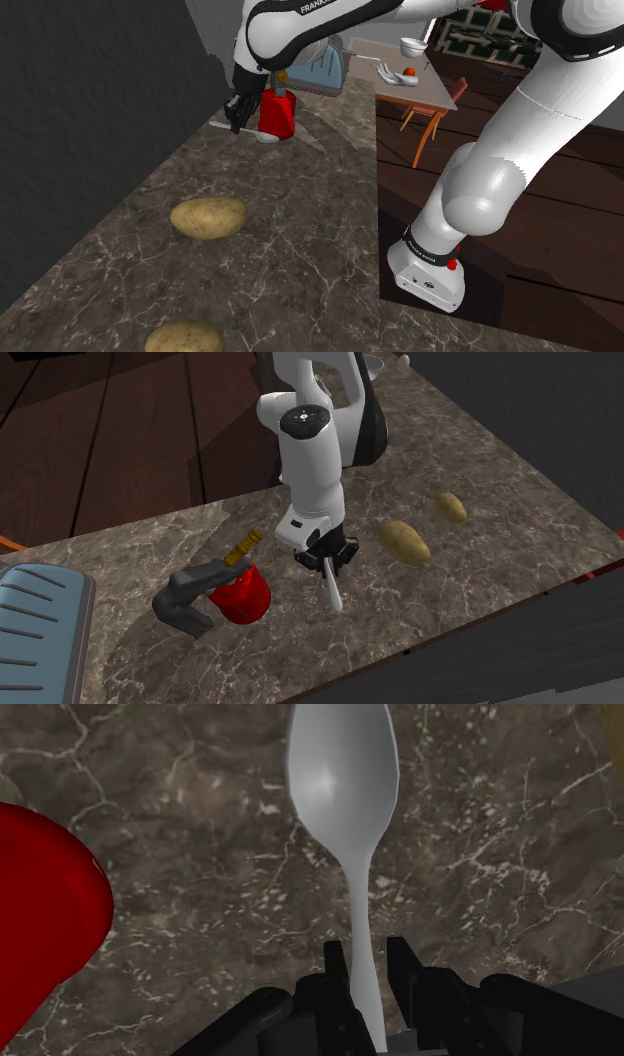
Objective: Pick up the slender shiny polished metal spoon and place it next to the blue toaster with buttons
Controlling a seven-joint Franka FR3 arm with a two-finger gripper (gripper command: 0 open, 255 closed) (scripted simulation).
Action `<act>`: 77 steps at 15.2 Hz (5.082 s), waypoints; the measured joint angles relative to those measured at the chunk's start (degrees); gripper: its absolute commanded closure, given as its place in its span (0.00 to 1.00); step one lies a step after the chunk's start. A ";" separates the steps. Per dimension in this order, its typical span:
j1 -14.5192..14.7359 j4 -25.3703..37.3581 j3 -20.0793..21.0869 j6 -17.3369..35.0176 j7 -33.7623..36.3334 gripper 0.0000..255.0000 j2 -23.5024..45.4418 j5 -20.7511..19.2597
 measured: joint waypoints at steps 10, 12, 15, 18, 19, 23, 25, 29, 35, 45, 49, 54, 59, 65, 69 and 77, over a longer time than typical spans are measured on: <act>-0.27 5.45 -0.27 -7.85 0.99 1.00 -2.43 -0.70; -0.30 6.51 -0.30 -9.34 1.21 1.00 -2.89 -0.82; -0.35 8.08 -0.35 -11.39 1.48 1.00 -3.37 -0.96; -0.38 10.16 -0.38 -13.91 1.86 1.00 -3.84 -1.13; -0.42 10.78 -0.43 -14.67 1.91 1.00 -3.97 -1.18; -0.52 13.43 -0.55 -17.57 2.20 1.00 -4.23 -1.36; -0.53 15.35 -0.53 -19.14 2.48 1.00 -3.90 -1.52; -0.58 18.41 -0.59 -22.09 2.87 1.00 -3.80 -1.71; -0.66 23.30 -0.69 -26.70 3.43 1.00 -3.56 -1.96; -3.49 26.52 -4.79 -31.05 -2.99 1.00 -3.66 -1.22; -5.73 27.26 -8.07 -32.16 -8.45 1.00 -3.17 -0.61; -8.78 31.12 -12.30 -34.57 -15.55 1.00 -0.45 0.30; -11.91 34.27 -16.15 -36.31 -22.42 1.00 2.41 1.50; -16.30 43.08 -20.41 -40.26 -30.34 1.00 9.26 3.95; -19.81 51.01 -22.67 -43.92 -35.02 1.00 15.00 6.24; -23.21 53.35 -24.20 -43.02 -40.09 1.00 19.71 8.23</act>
